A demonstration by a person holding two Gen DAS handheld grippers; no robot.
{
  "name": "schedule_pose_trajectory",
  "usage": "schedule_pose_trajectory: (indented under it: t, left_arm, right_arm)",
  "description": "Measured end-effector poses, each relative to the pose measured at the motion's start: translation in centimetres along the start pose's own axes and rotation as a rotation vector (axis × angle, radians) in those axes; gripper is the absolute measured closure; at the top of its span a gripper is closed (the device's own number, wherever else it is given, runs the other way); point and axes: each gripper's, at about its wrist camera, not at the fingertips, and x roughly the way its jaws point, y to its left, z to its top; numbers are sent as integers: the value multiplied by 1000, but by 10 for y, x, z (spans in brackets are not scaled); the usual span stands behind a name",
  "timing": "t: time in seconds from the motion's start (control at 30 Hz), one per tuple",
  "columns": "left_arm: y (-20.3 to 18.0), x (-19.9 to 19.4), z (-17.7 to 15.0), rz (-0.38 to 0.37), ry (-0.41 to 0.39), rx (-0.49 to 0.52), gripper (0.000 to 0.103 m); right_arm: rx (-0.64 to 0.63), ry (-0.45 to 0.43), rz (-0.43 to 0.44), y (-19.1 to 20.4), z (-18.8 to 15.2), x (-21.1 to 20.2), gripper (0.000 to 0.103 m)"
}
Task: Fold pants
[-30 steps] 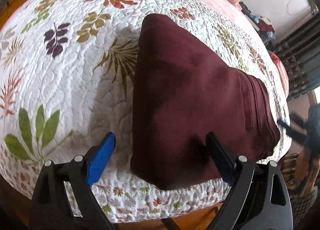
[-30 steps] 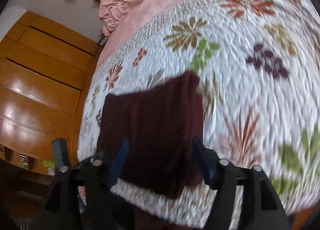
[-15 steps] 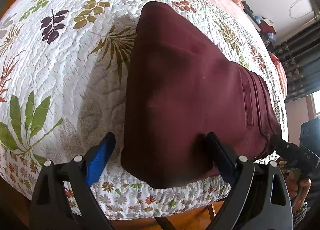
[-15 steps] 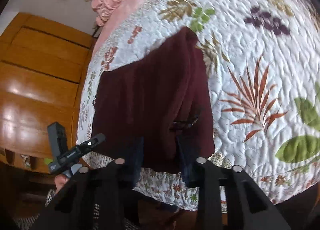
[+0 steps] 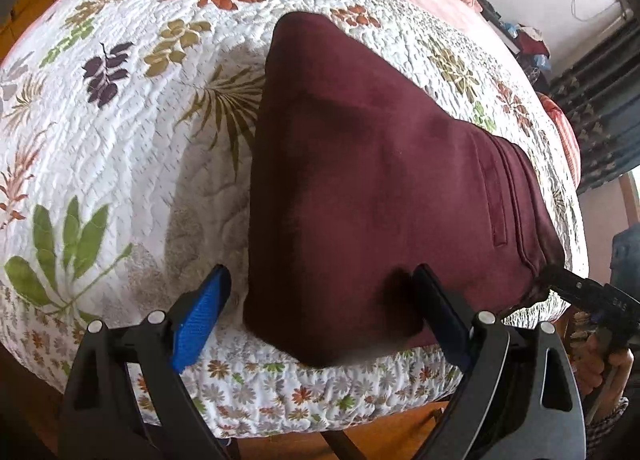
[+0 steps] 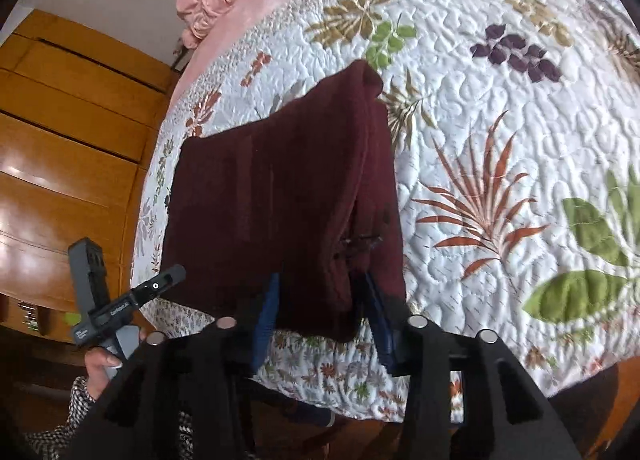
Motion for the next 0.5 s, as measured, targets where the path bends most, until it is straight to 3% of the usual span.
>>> schedule_pose_trajectory:
  t: [0.07,0.13,0.23,0.5]
  left_arm:
    - [3,-6,-2,-14,-6,-6,11]
    - [8,-8,-5,-41,0,-39,11]
    - [13,-4,-6,-54,14,-57,11]
    - [27,20,8,-128,78,-148,11]
  right_arm:
    - [22,-20,44,-1,-6,-12,55]
    - [63,-27,96,-3,-12,-19,41]
    - [91,-45,97,-5,-13,-23,25]
    - [143,42,95,-16,4,7,24]
